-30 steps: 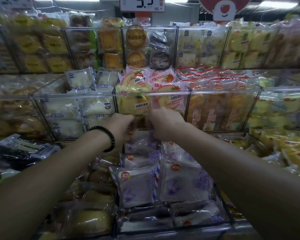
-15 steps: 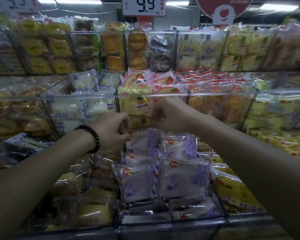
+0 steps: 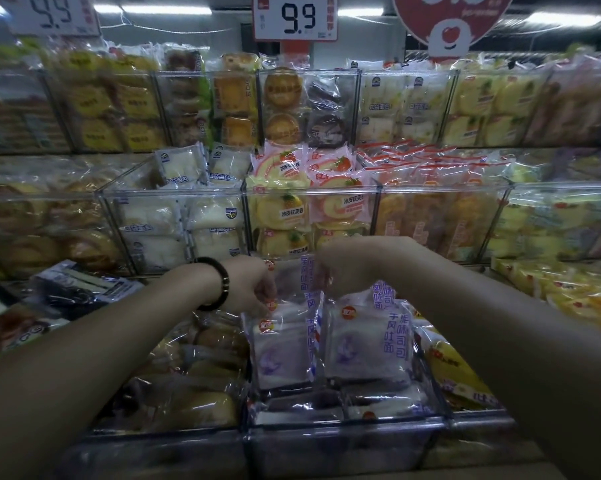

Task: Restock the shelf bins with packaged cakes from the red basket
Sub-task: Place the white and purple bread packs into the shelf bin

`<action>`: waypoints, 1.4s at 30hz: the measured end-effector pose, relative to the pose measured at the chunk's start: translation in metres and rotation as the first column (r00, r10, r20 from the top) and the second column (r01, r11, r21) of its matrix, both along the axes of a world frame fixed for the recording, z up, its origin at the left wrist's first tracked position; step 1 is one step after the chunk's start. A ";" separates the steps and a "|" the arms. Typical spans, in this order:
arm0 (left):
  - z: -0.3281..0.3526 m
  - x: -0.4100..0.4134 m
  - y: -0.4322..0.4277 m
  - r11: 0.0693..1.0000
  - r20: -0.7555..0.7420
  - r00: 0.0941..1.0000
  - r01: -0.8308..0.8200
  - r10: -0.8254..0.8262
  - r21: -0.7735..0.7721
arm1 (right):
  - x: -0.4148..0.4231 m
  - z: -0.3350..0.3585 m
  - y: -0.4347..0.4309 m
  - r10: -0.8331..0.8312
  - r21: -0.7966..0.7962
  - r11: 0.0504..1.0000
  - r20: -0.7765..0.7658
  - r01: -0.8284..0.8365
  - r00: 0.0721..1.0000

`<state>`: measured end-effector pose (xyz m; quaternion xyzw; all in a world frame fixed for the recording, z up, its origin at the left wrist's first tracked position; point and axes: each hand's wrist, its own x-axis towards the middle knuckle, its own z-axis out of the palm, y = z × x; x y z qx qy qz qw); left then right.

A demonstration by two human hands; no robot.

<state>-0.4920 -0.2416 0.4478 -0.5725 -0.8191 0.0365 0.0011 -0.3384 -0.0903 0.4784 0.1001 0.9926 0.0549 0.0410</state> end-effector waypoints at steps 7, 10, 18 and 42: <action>0.018 -0.011 -0.002 0.983 -0.062 0.998 -0.009 0.021 0.185 | -0.010 0.000 0.005 -0.001 -0.028 1.000 -0.280 -0.007 0.960; 0.017 -0.014 0.000 0.953 -0.081 0.996 -0.008 0.034 0.303 | -0.013 -0.006 0.005 -0.038 0.028 0.998 -0.411 0.054 0.911; 0.018 -0.019 -0.002 0.933 -0.087 0.993 -0.047 0.083 0.357 | -0.022 -0.019 0.005 -0.069 -0.093 0.995 -0.518 0.025 0.853; -0.022 -0.016 0.021 0.875 -0.071 0.995 -0.021 0.063 0.483 | -0.021 -0.023 0.028 -0.180 -0.223 0.970 -0.406 0.094 0.896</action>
